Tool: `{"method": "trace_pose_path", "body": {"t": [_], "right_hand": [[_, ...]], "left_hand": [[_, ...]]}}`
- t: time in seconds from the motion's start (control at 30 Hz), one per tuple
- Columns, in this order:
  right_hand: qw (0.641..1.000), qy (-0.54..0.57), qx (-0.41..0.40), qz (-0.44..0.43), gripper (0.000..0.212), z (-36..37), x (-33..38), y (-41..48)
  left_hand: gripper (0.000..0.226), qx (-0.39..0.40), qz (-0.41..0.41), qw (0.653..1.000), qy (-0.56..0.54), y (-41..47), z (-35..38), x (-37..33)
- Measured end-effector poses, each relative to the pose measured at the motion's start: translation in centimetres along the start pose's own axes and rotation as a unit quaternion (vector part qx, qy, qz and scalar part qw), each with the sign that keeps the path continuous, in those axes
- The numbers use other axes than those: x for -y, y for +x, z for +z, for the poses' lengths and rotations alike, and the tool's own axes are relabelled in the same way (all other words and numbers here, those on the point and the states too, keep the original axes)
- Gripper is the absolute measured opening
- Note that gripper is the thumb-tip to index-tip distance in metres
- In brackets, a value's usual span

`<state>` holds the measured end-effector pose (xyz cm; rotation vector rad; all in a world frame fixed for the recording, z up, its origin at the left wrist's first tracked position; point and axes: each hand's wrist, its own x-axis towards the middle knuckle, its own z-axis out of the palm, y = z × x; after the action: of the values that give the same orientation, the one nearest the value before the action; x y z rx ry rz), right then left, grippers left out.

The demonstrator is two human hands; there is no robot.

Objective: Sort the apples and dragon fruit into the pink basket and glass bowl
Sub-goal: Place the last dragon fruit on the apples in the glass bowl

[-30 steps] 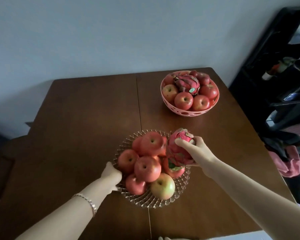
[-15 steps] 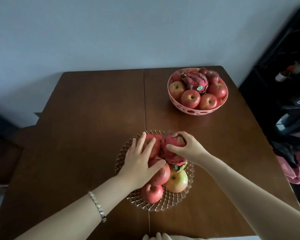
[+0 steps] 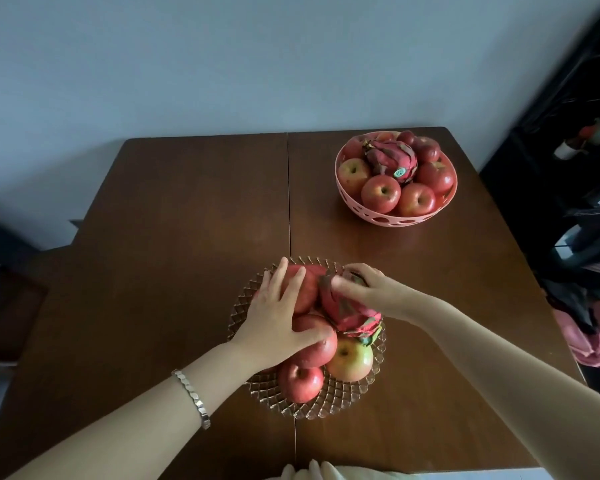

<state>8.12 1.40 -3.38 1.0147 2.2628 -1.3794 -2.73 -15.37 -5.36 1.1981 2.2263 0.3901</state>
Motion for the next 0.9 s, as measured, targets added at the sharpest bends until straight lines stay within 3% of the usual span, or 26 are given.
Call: {"method": "trace_pose_path", "body": {"t": [0.07, 0.13, 0.23, 0.3, 0.37, 0.47, 0.53, 0.6, 0.77, 0.9], "right_hand": [[0.985, 0.162, -0.059, -0.006, 0.066, -0.7, -0.3, 0.2], [0.961, 0.246, -0.115, 0.042, 0.069, -1.1, -1.4, 0.8], [0.933, 0.302, -0.04, 0.193, 0.104, 0.0, -3.7, 1.8], [0.928, 0.306, 0.03, 0.212, 0.092, 1.1, -3.4, 1.5], [0.929, 0.323, -0.008, 0.178, 0.07, 1.6, -3.1, 1.6], [0.957, 0.243, -0.095, 0.123, 0.047, 1.8, -2.7, 1.4], [0.978, 0.147, -0.091, 0.118, 0.065, 1.8, -2.5, 1.1], [0.989, 0.091, -0.065, 0.097, 0.076, 1.8, -2.1, 0.8], [0.99, 0.08, -0.103, 0.05, 0.073, 1.8, -1.9, 0.6], [0.987, 0.051, -0.149, -0.021, 0.065, 2.0, -1.7, -0.2]], "left_hand": [[0.094, -0.064, -0.031, 0.994, -0.089, 0.0, 0.0, 0.7], [0.094, -0.119, -0.118, 0.967, -0.194, 0.0, -0.1, 1.6], [0.09, -0.122, -0.304, 0.882, -0.338, -0.2, -0.2, 3.1], [0.086, -0.083, -0.362, 0.846, -0.382, -0.4, 0.2, 4.0], [0.083, -0.074, -0.346, 0.856, -0.376, -0.7, 0.8, 4.4], [0.074, -0.145, -0.221, 0.923, -0.279, -1.3, 0.8, 3.9], [0.063, -0.168, -0.103, 0.95, -0.244, -1.0, -0.3, 3.1], [0.061, -0.14, -0.04, 0.962, -0.232, -0.2, -1.5, 2.2], [0.079, -0.014, -0.046, 0.983, -0.178, 2.2, -2.2, 1.2], [0.076, -0.074, -0.072, 0.986, -0.133, 2.1, -1.7, 1.2]]}}
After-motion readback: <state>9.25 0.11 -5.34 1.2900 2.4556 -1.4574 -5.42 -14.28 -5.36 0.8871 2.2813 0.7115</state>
